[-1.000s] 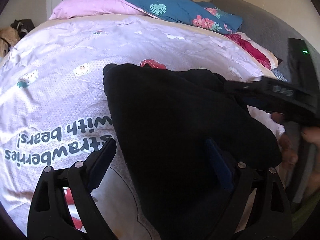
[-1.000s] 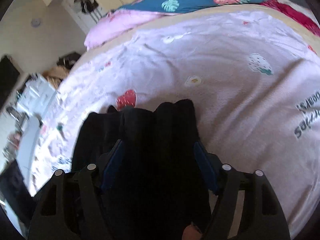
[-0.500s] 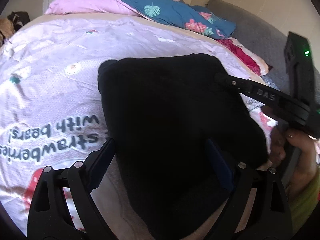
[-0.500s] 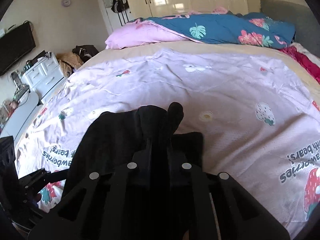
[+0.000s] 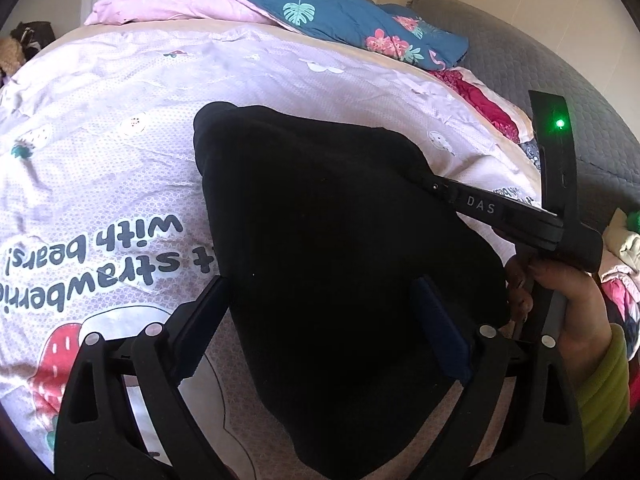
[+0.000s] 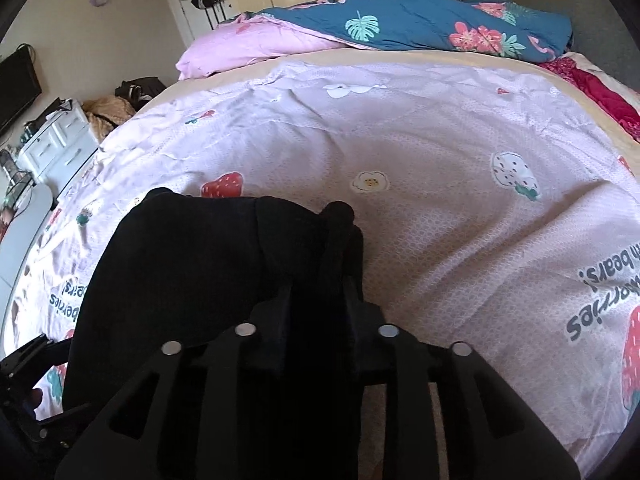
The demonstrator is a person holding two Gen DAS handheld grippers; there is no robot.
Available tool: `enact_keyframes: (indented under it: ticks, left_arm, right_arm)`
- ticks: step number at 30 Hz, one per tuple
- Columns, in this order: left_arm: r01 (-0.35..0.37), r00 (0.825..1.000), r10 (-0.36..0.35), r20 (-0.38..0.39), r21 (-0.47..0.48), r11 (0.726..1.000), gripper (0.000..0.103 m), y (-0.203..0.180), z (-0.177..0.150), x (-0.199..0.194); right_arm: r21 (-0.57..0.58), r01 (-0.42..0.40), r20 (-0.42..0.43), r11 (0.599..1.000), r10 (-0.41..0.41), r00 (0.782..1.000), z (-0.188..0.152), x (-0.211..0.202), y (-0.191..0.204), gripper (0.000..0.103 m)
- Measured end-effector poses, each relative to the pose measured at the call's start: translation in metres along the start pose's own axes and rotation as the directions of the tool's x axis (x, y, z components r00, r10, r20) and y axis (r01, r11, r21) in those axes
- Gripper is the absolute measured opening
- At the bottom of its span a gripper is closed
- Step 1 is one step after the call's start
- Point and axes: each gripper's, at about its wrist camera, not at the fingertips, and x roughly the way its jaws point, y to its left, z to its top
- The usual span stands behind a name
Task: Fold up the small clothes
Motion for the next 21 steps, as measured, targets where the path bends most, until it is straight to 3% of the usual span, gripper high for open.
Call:
enact_keyframes:
  ticks: [2, 7, 11, 21]
  left_arm:
    - [0.0, 1.0, 0.0, 0.001, -0.003, 1.0, 0.086, 0.0, 0.0, 0.0]
    - [-0.005, 1.0, 0.005, 0.003, -0.005, 1.0, 0.086, 0.0, 0.001, -0.001]
    - [-0.008, 1.0, 0.008, 0.01, 0.003, 1.0, 0.086, -0.001, 0.0, -0.005]
    - [-0.016, 0.999, 0.015, 0.029, 0.031, 0.999, 0.093, -0.009, -0.003, -0.02]
  right_arm:
    - [0.005, 0.023, 0.004, 1.0, -0.023, 1.0, -0.001, -0.003, -0.001, 0.041]
    - [0.017, 0.017, 0.018, 1.0, -0.018, 1.0, -0.003, -0.014, -0.001, 0.047]
    - [0.019, 0.01, 0.054, 1.0, -0.011, 0.998, -0.006, -0.031, 0.001, 0.066]
    - [0.048, 0.019, 0.136, 0.999, -0.025, 0.99, -0.018, -0.076, 0.0, 0.084]
